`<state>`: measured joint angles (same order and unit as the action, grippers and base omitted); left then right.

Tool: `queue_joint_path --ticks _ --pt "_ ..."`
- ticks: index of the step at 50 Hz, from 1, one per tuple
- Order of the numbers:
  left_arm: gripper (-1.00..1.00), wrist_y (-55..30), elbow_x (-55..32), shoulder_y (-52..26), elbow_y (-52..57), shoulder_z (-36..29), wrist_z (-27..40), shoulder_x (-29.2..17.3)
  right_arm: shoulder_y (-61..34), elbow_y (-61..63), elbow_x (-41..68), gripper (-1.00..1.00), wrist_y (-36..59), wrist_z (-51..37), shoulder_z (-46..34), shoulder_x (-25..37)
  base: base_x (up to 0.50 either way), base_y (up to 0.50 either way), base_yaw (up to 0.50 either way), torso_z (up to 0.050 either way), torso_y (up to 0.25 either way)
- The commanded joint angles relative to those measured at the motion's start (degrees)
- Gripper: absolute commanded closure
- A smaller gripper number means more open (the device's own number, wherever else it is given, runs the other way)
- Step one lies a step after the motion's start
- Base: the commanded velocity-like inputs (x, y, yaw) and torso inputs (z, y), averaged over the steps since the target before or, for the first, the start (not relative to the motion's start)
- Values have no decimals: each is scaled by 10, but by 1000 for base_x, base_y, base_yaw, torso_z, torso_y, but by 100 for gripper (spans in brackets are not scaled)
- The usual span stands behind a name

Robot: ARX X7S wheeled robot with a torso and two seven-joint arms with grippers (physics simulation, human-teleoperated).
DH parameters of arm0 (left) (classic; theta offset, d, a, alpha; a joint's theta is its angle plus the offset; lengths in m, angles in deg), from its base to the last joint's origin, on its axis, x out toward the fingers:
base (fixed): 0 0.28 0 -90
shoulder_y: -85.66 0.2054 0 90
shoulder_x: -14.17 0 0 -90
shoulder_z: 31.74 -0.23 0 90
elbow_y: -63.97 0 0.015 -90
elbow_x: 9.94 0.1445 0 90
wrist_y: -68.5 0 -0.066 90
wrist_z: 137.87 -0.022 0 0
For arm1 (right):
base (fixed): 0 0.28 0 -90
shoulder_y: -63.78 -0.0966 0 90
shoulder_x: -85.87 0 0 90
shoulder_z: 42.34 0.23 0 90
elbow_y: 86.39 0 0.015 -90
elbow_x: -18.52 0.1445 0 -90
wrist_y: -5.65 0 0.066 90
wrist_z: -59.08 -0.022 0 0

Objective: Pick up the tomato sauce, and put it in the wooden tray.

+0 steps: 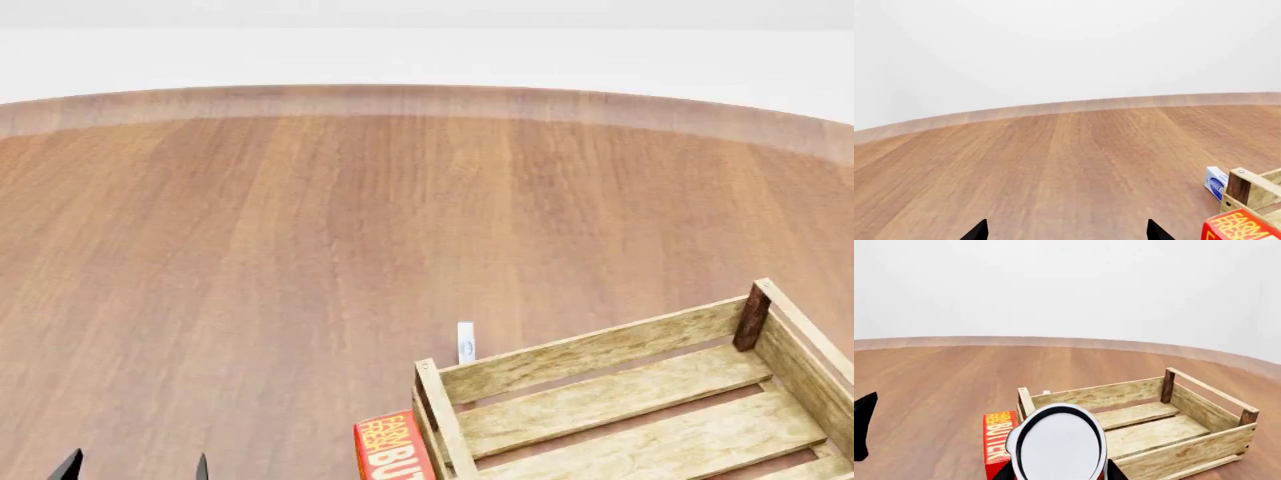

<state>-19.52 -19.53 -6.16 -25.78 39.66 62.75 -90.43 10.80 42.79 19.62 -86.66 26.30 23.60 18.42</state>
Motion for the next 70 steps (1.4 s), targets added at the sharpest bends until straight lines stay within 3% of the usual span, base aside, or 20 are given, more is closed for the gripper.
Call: queue_joint_path --ticks 1,24,36,55,70 --pt "-100 10 -16 4 1 13 -26 6 -13 67 -26 100 64 1 35 1 0 0 0 0 0" --pt "-100 11 -19 0 -3 7 -21 3 -235 78 133 100 319 4 162 -8 0 0 0 0 0" --pt "-100 12 -21 -1 -4 4 -19 1 -325 84 155 100 429 -11 182 3 0 0 0 0 0" --pt "-100 11 -23 -1 -1 0 -16 -2 -502 -128 151 100 430 38 164 7 0 0 0 0 0" --pt "-100 9 -24 -2 0 -4 -12 -4 -550 -251 152 100 395 57 168 -6 0 0 0 0 1"
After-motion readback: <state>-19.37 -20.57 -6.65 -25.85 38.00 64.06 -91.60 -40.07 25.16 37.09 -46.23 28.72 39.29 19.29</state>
